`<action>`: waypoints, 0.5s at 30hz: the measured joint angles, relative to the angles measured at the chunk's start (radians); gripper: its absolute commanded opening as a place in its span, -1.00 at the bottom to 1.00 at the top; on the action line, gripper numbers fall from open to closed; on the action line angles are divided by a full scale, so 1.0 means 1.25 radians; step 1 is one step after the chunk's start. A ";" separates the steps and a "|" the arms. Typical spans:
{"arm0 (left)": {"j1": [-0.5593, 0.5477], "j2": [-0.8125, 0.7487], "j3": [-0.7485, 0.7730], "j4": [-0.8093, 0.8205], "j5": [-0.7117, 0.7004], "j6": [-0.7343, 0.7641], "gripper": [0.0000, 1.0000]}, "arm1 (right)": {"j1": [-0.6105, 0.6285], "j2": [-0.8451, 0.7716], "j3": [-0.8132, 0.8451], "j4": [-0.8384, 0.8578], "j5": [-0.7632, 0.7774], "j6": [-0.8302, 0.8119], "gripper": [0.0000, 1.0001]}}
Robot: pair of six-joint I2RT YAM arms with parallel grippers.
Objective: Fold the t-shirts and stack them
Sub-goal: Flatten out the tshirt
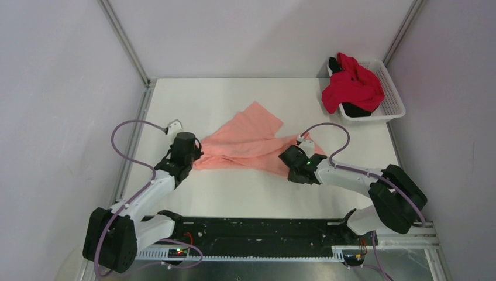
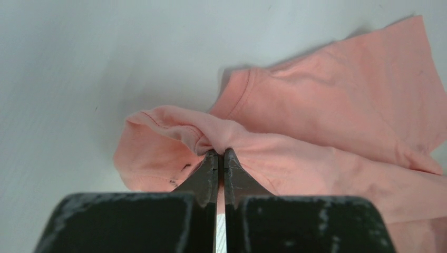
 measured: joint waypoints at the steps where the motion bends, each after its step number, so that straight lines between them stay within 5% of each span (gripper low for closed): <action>1: 0.000 -0.005 0.000 0.000 0.001 0.000 -1.00 | 0.000 -0.014 0.000 -0.009 -0.003 -0.008 -1.00; 5: 0.000 -0.035 0.000 0.000 0.013 0.001 -1.00 | -0.026 -0.095 -0.002 -0.021 -0.061 -0.053 -1.00; 15: 0.000 -0.106 0.099 -0.010 -0.001 0.030 -1.00 | -0.270 -0.271 0.106 -0.051 -0.244 -0.235 -1.00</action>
